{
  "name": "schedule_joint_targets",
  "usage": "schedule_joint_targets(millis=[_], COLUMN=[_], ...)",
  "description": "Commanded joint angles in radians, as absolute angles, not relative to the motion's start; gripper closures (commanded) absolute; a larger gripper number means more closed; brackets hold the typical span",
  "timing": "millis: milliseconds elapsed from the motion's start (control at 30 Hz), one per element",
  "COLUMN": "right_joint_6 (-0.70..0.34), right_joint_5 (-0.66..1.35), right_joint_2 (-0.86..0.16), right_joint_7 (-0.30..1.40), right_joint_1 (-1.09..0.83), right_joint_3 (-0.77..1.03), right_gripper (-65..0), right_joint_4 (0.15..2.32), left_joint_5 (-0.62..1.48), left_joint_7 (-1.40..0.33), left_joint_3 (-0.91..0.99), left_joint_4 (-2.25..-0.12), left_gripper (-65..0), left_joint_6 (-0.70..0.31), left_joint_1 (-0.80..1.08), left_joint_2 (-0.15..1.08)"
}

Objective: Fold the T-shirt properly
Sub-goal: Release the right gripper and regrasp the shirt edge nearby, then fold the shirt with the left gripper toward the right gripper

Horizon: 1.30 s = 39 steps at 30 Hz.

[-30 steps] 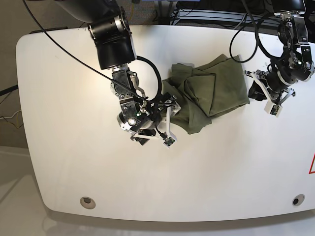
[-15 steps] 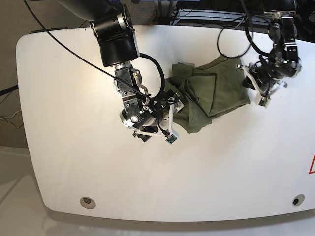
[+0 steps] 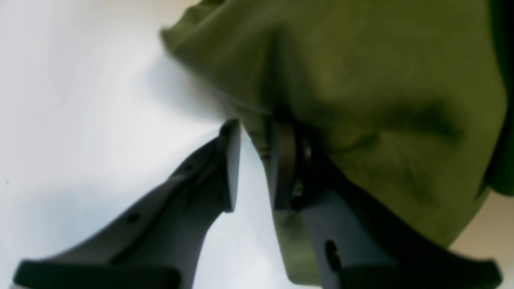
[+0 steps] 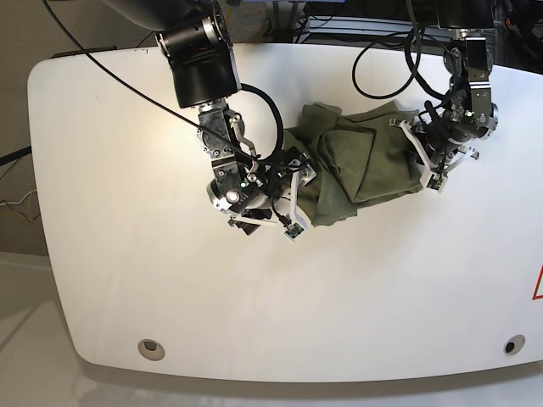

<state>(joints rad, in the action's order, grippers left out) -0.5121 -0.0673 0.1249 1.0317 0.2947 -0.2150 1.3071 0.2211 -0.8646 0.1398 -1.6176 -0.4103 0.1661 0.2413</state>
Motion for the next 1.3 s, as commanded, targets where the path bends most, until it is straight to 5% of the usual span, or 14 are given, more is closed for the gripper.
schedule_joint_targets(millis=[0, 100, 200, 467, 1267], right_joint_6=[-0.515, -0.516, -0.518, -0.516, -0.516], right_joint_5=[-0.059, -0.059, -0.059, -0.059, -0.053], right_joint_2=[0.134, 0.134, 0.134, 0.134, 0.074], right_joint_7=[1.026, 1.026, 1.026, 1.026, 1.03], right_joint_1=[0.305, 0.3, 0.298, 0.302, 0.348], right_joint_3=[-0.217, -0.217, -0.217, -0.216, -0.127], right_gripper=[-56.6, -55.6, -47.7, -0.8, 0.0], right_joint_4=[1.323, 1.323, 1.323, 1.323, 1.331], left_joint_5=[0.208, 0.208, 0.208, 0.208, 0.208], left_joint_7=[-0.909, -0.909, -0.909, -0.909, -0.909], left_joint_3=[0.127, 0.127, 0.127, 0.127, 0.127], left_joint_4=[-1.607, -1.607, -1.606, -1.606, -1.604], left_gripper=[-11.9, -11.9, -11.9, -11.9, -11.9], left_joint_6=[-0.417, -0.417, -0.417, -0.417, -0.417], left_joint_1=[0.173, 0.17, 0.156, 0.151, 0.147], left_joint_2=[0.242, 0.242, 0.24, 0.24, 0.242])
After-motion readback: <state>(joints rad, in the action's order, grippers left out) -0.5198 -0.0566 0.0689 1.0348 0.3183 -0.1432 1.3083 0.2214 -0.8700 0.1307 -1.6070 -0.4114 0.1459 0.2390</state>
